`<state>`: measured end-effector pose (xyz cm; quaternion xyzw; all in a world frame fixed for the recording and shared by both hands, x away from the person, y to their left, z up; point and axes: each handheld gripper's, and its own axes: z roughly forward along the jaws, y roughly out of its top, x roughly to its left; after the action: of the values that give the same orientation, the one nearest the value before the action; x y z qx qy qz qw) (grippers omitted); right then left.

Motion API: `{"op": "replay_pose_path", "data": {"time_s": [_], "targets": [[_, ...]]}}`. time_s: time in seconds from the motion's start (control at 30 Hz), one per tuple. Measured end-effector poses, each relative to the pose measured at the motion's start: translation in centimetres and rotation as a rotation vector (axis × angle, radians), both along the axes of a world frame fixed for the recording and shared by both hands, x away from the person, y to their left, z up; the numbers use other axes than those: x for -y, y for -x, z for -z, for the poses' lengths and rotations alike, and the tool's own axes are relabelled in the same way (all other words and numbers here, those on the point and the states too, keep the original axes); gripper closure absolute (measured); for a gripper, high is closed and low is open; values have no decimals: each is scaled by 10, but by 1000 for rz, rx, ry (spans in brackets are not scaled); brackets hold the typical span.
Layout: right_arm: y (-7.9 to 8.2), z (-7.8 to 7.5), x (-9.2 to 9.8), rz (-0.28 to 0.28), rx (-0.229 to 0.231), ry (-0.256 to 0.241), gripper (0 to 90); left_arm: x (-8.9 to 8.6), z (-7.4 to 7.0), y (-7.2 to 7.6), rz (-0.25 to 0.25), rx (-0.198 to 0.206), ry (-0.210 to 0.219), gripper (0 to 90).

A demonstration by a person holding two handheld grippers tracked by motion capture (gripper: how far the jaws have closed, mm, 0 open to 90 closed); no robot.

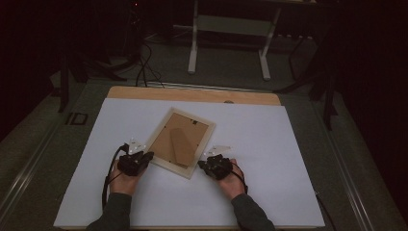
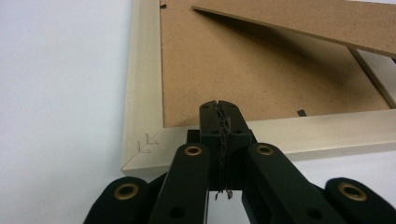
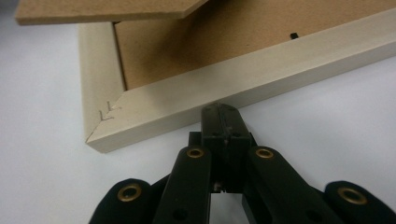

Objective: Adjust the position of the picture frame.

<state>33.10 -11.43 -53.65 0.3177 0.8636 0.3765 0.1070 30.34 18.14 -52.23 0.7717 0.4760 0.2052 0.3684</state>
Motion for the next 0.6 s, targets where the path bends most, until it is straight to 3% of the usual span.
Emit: {"op": "replay_pose_path", "data": {"time_s": [0.6], "targets": [[7,0,-33,-95,5,12,900,1,0,2,12,-2,-2,899]]}}
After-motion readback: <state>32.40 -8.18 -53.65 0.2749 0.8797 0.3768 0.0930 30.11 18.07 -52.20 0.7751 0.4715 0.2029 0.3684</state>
